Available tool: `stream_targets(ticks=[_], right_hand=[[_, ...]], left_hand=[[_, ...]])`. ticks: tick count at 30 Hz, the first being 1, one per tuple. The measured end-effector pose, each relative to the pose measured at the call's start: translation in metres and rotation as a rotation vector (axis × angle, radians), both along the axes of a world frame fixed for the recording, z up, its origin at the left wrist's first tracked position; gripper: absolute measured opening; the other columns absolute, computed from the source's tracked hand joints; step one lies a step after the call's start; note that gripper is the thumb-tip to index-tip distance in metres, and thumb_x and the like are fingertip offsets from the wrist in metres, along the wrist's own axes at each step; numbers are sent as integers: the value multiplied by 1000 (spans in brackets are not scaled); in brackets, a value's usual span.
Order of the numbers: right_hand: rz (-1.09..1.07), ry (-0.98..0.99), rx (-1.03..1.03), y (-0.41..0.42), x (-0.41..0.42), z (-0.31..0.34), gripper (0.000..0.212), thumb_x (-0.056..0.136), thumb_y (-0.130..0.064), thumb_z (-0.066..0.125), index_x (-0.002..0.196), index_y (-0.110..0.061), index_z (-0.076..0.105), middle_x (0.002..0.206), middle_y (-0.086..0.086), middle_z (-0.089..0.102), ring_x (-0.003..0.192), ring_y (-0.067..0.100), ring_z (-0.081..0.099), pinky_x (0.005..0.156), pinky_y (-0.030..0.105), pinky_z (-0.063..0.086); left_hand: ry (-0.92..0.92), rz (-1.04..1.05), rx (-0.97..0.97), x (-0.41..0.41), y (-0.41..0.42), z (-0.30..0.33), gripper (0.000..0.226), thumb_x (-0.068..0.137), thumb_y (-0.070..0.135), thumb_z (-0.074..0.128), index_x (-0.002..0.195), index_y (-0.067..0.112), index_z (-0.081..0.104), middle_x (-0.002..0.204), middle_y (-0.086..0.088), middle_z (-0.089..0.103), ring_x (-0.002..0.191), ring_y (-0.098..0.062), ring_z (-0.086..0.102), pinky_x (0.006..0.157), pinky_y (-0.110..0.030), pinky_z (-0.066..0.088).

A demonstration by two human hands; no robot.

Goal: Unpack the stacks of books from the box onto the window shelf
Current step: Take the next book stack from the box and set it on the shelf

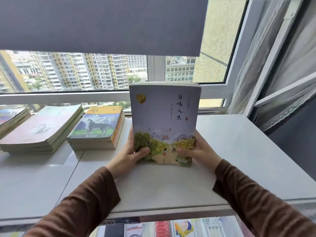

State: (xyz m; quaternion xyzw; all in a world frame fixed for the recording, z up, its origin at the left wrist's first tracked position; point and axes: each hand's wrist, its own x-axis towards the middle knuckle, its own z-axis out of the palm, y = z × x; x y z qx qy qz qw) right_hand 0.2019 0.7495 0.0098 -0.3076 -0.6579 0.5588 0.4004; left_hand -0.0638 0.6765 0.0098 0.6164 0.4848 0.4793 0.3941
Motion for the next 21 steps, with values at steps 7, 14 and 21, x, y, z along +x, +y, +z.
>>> stream_targets(ticks=[7,14,21], right_hand=[[-33,11,-422,35,-52,35,31,82,-20,75,110,-9,69,101,8,72,76,19,68,65,29,57],[-13,-35,-709,60,-76,34,28,86,-24,71,113,-21,64,116,12,61,101,28,55,109,52,42],[-38,-208,-703,68,-81,32,17,83,-29,75,93,-20,64,84,6,64,70,19,60,66,31,56]], left_hand=[[-219,133,-310,-19,32,32,28,98,23,62,126,19,62,99,4,80,80,-8,76,61,-18,57],[-291,348,-433,-23,44,27,42,87,30,68,119,4,67,125,-18,67,108,-30,64,104,-42,45],[-376,447,-326,-14,46,10,57,96,10,60,151,10,43,141,-15,60,129,-34,58,114,-52,41]])
